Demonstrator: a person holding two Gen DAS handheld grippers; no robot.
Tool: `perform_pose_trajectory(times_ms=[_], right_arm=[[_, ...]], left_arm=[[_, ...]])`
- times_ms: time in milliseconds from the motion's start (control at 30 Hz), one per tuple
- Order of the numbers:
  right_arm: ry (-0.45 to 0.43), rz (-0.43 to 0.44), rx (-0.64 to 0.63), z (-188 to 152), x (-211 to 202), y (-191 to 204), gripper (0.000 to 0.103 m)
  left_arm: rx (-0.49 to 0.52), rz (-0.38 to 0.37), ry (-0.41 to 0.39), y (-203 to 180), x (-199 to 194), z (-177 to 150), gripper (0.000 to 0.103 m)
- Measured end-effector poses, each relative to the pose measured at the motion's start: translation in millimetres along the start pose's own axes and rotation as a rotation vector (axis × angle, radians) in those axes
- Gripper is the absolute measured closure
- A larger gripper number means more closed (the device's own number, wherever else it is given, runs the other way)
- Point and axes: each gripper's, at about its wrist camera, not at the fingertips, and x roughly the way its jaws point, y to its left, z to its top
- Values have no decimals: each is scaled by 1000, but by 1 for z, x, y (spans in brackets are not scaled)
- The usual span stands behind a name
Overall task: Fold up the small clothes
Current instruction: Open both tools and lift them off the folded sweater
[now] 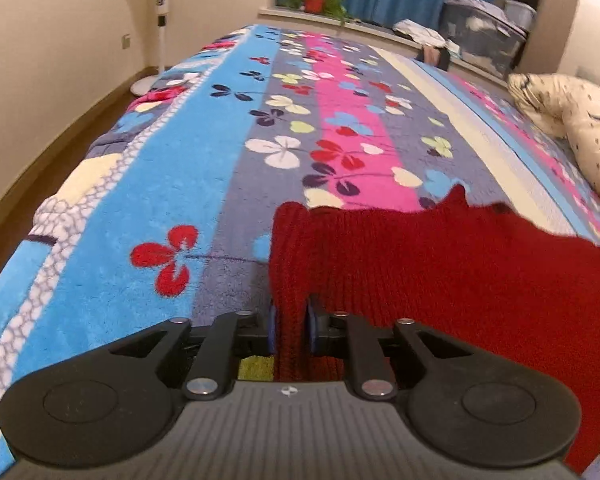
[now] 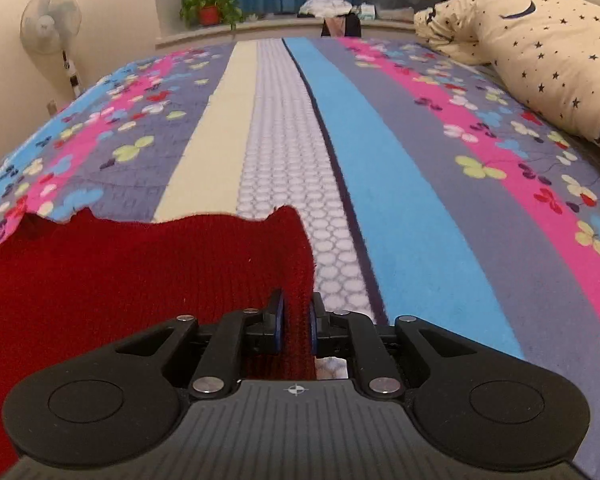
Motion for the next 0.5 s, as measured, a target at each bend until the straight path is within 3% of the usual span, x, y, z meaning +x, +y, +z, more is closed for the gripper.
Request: perform_pose_trajectory(times_ms=[33,167,233,400,500], right_arm=[[-9,-5,23,0,-5,-3,80],[28,64,144,-5,-36,-27,58],[113,72,135,-12,-38,-36,52],[270,93,209,-38,-50,-53,48],[314,90,200,-49,-53,-52,48]], left_arm=[[-17,3,2,2,-3,2,68],[-47,-57,-13,8,-36,0,57],[-48,-77,22,4,-53,-7,36],[-44,-85,160,-3,-71,-37,35],[34,-57,265,-11,-63,-60,34]])
